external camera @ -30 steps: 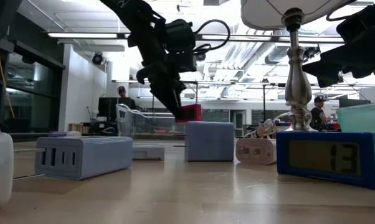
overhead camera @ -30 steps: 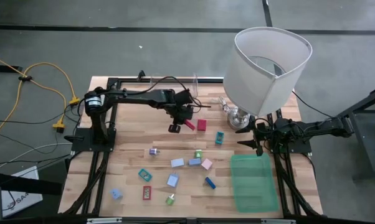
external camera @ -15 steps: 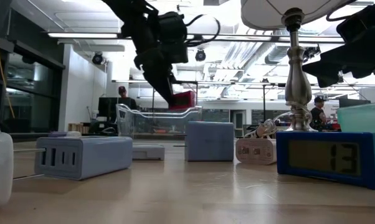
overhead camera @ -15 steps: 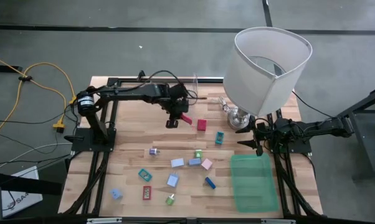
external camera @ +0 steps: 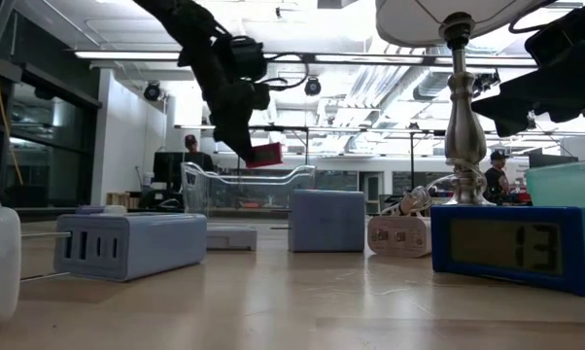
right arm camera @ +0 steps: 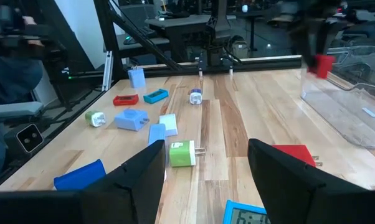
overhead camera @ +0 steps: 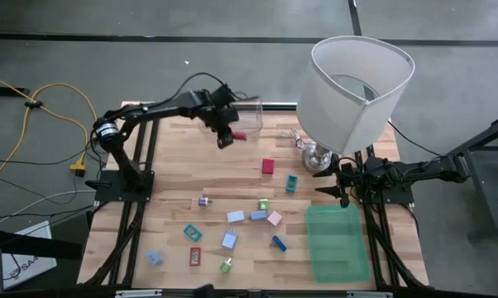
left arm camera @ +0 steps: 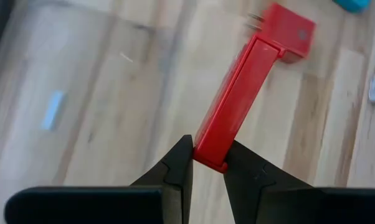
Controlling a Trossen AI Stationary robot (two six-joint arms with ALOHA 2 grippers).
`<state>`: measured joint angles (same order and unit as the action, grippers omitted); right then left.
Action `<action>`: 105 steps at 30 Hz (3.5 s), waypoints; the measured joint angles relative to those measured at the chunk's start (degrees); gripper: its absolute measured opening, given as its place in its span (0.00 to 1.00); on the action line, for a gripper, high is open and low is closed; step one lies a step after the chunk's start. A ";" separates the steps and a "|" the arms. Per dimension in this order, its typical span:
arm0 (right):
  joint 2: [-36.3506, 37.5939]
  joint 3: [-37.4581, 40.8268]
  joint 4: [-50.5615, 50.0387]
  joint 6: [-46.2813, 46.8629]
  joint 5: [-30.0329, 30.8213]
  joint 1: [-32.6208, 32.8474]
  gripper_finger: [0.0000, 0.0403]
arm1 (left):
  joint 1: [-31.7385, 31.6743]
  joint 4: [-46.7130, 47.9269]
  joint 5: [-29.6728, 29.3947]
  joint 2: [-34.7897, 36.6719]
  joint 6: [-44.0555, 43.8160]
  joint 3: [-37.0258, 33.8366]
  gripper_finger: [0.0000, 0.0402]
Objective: Pick & Place Office items
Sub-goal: Put the top red digital clock into the transparent bin, then put the left light blue digital clock into the transparent bin
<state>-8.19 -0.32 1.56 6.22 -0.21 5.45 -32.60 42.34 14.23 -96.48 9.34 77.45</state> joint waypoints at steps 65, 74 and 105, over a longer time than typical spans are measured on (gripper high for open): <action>0.00 0.00 -0.05 -0.02 0.02 0.01 0.53 | -12.22 -7.78 -8.49 -11.97 10.41 0.11 0.25; 0.00 0.00 -0.05 -0.02 0.01 0.02 0.53 | -12.22 -7.80 -8.44 -11.99 10.42 0.07 0.26; -0.01 0.00 -0.07 -0.02 0.02 0.00 0.53 | 1.37 -9.81 -8.64 2.94 16.38 -0.04 0.26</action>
<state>-8.19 -0.32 1.50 6.20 -0.19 5.45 -31.23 32.53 5.59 -93.54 25.71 77.41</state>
